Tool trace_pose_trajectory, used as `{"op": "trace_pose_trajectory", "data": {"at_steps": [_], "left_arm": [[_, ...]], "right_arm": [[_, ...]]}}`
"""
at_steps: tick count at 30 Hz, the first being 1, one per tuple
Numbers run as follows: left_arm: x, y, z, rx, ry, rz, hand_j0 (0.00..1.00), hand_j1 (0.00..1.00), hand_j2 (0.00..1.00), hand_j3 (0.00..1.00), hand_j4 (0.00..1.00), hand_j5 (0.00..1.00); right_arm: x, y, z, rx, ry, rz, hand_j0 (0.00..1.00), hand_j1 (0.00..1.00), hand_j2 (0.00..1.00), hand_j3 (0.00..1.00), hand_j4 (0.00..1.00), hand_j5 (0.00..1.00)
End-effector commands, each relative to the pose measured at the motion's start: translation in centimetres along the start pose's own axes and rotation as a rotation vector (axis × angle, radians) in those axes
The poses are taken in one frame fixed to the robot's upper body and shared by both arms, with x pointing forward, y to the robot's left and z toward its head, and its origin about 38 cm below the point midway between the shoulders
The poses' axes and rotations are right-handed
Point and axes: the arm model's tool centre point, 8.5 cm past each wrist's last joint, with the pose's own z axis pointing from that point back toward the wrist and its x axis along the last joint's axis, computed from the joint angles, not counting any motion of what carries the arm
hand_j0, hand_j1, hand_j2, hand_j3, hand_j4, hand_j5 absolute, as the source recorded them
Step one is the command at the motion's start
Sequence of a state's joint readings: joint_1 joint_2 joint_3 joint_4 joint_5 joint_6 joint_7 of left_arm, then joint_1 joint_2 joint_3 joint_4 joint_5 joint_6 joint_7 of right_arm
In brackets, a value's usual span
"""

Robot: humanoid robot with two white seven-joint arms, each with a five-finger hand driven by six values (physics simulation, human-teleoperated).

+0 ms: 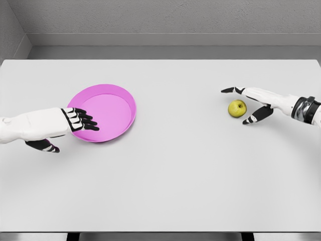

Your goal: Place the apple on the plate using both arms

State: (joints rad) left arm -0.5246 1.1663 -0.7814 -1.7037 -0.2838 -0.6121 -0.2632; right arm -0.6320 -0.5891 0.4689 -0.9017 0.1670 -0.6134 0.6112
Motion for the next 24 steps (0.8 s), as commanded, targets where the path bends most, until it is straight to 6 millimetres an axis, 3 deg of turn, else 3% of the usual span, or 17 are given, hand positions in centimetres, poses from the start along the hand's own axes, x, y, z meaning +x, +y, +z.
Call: {"op": "trace_pose_trajectory", "data": {"at_steps": [1,9,19,24], "left_arm": [[-0.05,0.04,0.06,0.002,0.002,0.005,1.00,1.00,1.00,1.00,1.00,1.00],[-0.02,0.11,0.04,0.004,0.001,0.003,1.00,1.00,1.00,1.00,1.00,1.00],[0.01,0.01,0.02,0.002,0.000,0.005,1.00,1.00,1.00,1.00,1.00,1.00],[0.07,-0.18,-0.05,-0.003,-0.003,0.009,1.00,1.00,1.00,1.00,1.00,1.00]], "right_arm": [[0.01,-0.06,0.01,-0.005,-0.001,-0.005,0.89,0.89,0.89,0.89,0.89,0.89],[0.15,-0.54,-0.03,-0.011,-0.003,0.001,0.82,0.82,0.82,0.82,0.82,0.82],[0.00,-0.11,-0.35,-0.007,-0.001,-0.012,0.81,0.81,0.81,0.81,0.81,0.81],[-0.21,-0.24,-0.24,-0.010,0.006,-0.016,0.68,0.68,0.68,0.68,0.68,0.68]]}}
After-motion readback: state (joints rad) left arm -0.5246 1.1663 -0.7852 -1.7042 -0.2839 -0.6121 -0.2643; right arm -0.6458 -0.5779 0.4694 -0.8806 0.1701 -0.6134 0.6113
